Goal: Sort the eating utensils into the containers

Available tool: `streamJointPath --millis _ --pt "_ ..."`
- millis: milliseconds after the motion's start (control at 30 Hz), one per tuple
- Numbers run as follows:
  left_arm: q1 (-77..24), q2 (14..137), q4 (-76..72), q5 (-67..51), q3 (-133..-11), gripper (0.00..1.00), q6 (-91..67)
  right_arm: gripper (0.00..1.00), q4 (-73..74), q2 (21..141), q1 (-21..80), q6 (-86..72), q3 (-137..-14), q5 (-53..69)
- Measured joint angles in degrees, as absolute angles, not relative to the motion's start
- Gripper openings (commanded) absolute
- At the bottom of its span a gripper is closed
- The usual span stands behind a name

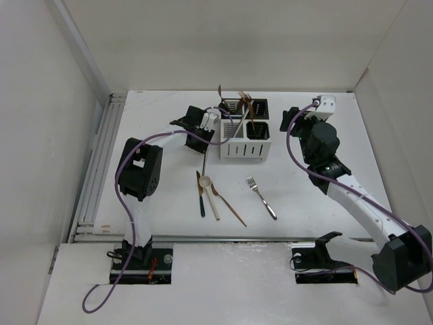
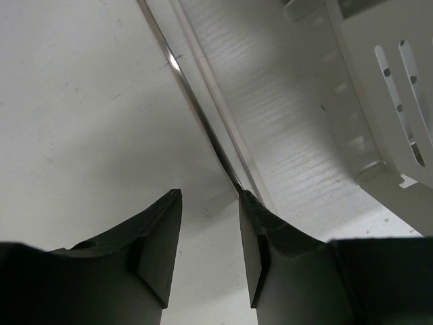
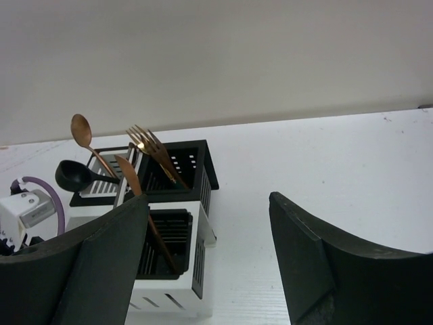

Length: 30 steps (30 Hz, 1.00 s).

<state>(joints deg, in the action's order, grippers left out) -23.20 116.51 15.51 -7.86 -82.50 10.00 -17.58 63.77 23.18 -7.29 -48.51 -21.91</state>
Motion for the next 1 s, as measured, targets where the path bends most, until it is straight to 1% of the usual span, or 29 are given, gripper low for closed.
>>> streamJointPath --millis 700,1000 --pt "-22.79 116.49 15.68 -10.81 -82.37 0.36 4.32 0.77 -16.60 59.96 22.50 -7.29 -45.98 -22.39" --pt "-22.81 116.57 17.69 -9.65 -82.43 0.35 3.97 0.77 -16.34 59.59 22.09 -7.29 -45.93 -22.85"
